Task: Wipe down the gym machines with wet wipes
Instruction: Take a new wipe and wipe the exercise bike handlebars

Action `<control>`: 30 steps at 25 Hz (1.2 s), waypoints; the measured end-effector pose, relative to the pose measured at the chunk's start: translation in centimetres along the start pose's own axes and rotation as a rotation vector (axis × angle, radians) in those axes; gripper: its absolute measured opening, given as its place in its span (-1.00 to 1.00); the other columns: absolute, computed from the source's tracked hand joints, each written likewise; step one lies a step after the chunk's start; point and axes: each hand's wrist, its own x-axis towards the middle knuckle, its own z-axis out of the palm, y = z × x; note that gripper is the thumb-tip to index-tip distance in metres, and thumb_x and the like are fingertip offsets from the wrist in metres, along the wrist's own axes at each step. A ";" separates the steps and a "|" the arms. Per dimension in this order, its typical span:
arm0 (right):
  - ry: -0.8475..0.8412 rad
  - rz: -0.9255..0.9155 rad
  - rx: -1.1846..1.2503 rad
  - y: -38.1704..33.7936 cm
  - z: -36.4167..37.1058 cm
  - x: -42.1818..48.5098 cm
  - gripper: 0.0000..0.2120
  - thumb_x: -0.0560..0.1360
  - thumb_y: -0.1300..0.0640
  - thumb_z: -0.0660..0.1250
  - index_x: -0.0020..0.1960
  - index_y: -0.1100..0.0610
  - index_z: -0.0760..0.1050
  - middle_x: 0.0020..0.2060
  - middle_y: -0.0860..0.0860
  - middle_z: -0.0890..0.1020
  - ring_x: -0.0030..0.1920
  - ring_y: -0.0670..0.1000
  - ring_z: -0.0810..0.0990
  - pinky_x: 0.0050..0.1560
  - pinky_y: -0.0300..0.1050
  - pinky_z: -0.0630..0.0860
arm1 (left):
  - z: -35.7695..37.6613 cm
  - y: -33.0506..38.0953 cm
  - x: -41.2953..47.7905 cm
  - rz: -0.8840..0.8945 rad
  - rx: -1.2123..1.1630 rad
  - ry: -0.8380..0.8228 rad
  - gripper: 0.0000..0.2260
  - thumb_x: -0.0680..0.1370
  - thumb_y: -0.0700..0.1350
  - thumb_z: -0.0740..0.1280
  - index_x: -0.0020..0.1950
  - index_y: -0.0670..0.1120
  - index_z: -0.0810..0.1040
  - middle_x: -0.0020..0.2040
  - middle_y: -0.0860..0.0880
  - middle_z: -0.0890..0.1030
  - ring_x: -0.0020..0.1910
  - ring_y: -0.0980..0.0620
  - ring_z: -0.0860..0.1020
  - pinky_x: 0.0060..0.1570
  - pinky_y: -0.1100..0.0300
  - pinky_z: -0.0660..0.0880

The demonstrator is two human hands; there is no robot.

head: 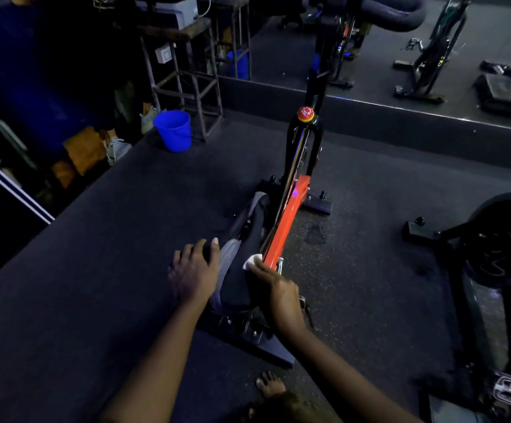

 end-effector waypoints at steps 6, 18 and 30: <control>0.205 0.174 0.270 1.1 -1.9 0.5 -0.69 0.45 0.37 0.28 0.07 0.08 0.64 0.02 -0.05 0.66 -0.08 -0.34 0.56 -0.09 -0.54 0.41 | 0.0 -0.1 0.0 -0.007 0.012 -0.014 -0.51 0.61 0.21 -0.02 0.35 0.00 0.46 0.31 -0.06 0.50 0.28 -0.10 0.38 0.22 -0.03 0.29; 0.061 0.360 0.055 -1.7 -0.5 -1.3 -0.59 0.51 0.35 0.20 0.29 0.05 0.49 0.08 0.13 0.63 0.01 0.02 0.61 -0.04 -0.31 0.35 | 0.1 -0.1 0.0 -0.018 -0.006 -0.006 -0.51 0.61 0.21 -0.02 0.34 -0.02 0.48 0.30 -0.08 0.50 0.28 -0.11 0.37 0.20 -0.04 0.28; -0.088 -0.090 -0.097 -0.5 -0.5 7.7 -0.64 0.52 0.30 0.26 0.32 0.25 0.43 0.38 0.14 0.38 0.43 0.02 0.27 0.43 -0.11 0.19 | -0.1 0.0 -0.1 -0.002 0.014 -0.005 -0.52 0.61 0.20 -0.03 0.33 0.00 0.48 0.29 -0.06 0.51 0.26 -0.10 0.40 0.16 -0.01 0.33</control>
